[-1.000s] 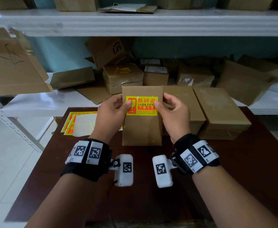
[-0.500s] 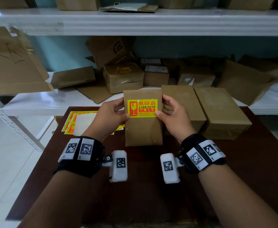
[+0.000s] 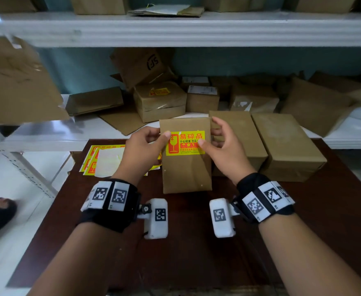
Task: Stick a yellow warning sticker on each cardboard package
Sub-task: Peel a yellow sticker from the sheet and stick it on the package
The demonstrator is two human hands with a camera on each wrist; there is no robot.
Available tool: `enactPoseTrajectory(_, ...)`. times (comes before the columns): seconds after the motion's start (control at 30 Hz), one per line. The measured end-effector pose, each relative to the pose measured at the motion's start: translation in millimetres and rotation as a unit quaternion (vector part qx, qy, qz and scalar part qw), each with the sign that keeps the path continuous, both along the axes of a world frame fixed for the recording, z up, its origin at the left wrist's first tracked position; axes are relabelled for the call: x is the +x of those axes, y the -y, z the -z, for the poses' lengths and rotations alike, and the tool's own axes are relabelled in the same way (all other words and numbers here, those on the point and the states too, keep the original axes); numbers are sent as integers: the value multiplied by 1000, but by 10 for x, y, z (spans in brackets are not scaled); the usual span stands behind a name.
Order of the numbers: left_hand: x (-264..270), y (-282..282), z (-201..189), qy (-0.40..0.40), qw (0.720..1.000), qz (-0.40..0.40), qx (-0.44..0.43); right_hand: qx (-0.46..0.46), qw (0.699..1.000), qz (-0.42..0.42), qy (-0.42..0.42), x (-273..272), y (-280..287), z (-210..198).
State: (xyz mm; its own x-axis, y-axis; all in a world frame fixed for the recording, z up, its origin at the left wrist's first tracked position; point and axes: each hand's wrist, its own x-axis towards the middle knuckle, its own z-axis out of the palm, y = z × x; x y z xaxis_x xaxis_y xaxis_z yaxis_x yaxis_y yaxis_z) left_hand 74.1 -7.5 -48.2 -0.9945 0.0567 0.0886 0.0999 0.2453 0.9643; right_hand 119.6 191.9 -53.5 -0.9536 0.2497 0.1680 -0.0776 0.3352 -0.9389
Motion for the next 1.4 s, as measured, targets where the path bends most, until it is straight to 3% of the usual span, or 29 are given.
enactPoseTrajectory(0.23, 2, 35, -46, 8, 1000, 10, -11, 38, 997, 53, -29, -25, 19, -15)
enactPoseTrajectory(0.53, -16, 92, -61, 29, 999, 39, -5, 40, 998, 43, -26, -40, 7, -20)
enactPoseTrajectory(1.1, 38, 142, -101, 23, 991, 122, -46, 21, 996, -88, 25, 1, -151, 28)
enactPoseTrajectory(1.4, -2, 178, -66, 33, 986, 147, -74, 30, 994, -104, 32, -17, -192, 49)
